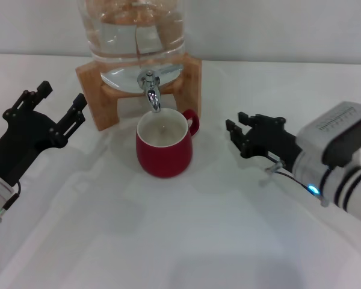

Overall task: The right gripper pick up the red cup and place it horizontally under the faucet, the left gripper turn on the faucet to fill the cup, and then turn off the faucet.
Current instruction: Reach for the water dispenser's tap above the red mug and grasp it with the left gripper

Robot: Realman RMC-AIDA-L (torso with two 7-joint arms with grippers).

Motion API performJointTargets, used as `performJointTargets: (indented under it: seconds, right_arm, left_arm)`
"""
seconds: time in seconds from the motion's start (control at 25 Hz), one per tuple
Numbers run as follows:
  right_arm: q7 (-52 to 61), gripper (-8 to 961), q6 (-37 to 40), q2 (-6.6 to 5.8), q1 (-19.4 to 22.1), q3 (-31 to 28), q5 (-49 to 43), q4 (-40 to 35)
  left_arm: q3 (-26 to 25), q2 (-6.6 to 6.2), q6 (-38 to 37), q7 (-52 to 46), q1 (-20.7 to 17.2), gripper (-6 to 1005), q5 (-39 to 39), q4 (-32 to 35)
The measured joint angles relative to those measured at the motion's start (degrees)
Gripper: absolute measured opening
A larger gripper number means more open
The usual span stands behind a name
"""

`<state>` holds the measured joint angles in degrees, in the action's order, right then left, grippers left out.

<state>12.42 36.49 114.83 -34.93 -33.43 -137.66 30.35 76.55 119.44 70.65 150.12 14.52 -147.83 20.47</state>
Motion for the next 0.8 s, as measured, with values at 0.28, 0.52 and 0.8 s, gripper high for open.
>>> performJointTargets:
  seconds: [0.28,0.52,0.8]
  right_arm:
    - [-0.03,287,6.43,0.20,5.64,-5.48,-7.35,-0.12]
    - [-0.03,287,14.72,0.33,9.25,-6.66,-7.06,-3.47]
    - [0.01,291,20.46,0.46,13.38,-10.71,-6.92,-6.45]
  left_arm:
    - [0.01,0.05,0.00,0.00,-0.02,757,-0.01,0.00]
    - [0.01,0.14,0.01,0.00,-0.02,756,-0.01,0.00]
    - [0.01,0.18,0.01,0.00,-0.02,756,0.00,0.00]
